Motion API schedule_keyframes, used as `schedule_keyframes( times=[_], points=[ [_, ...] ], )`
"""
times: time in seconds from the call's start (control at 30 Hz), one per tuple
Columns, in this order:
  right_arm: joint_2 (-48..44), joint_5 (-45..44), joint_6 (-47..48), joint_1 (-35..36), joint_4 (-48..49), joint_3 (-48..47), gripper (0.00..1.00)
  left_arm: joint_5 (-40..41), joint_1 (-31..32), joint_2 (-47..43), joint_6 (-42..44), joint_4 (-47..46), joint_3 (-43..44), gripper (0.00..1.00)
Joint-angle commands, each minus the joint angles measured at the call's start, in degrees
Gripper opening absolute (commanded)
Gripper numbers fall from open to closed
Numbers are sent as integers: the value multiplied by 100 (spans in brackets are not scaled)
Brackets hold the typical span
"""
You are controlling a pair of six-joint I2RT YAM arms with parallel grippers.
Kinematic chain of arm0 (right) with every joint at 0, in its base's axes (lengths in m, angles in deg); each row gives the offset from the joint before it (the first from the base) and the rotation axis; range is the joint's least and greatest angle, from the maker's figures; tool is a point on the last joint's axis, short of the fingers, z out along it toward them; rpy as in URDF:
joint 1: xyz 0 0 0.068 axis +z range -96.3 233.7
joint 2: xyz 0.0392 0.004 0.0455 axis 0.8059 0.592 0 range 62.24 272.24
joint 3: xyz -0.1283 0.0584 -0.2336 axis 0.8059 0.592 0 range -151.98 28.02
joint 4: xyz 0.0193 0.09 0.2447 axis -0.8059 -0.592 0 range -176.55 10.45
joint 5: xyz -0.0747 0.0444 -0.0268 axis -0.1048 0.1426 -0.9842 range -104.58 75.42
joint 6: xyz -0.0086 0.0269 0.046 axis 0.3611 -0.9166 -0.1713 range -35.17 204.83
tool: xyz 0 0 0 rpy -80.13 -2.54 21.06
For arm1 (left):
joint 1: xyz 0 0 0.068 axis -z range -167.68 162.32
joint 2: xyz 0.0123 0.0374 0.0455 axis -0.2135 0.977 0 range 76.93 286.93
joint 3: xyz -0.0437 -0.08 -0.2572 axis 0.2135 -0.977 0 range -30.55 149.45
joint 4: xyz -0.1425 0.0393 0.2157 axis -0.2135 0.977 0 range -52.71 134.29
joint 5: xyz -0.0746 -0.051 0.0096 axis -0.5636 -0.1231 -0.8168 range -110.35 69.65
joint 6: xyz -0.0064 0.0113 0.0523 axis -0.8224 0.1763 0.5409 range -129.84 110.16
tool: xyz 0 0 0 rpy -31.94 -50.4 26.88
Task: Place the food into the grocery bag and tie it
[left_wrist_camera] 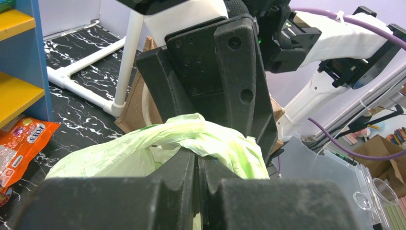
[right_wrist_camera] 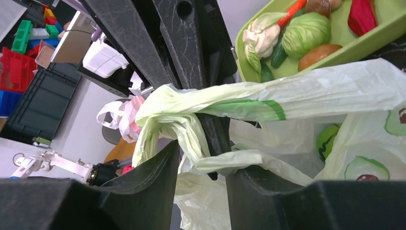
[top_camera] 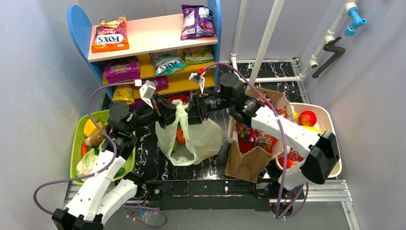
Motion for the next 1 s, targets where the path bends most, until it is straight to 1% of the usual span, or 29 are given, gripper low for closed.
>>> schedule_keyframes(
  times=[0.0, 0.27, 0.53, 0.67, 0.8, 0.97],
  points=[
    [102, 105, -71, 129, 1171, 46, 48, 211, 20, -89, -56, 17, 96, 0],
    [218, 258, -146, 244, 2161, 226, 53, 452, 20, -20, -97, 117, 177, 0],
    [243, 199, -75, 311, 2448, 257, 55, 659, 22, 99, -234, 38, 222, 0],
    [121, 95, 6, 342, 2513, 345, 56, 872, 23, 143, -211, 208, 293, 0],
    [-31, -213, 204, 409, 2497, 486, 56, 1103, 20, 143, -195, 313, 345, 0],
    [-67, -221, 374, 543, 2546, 520, 59, 1439, 20, 122, -102, 562, 399, 0]
  ],
)
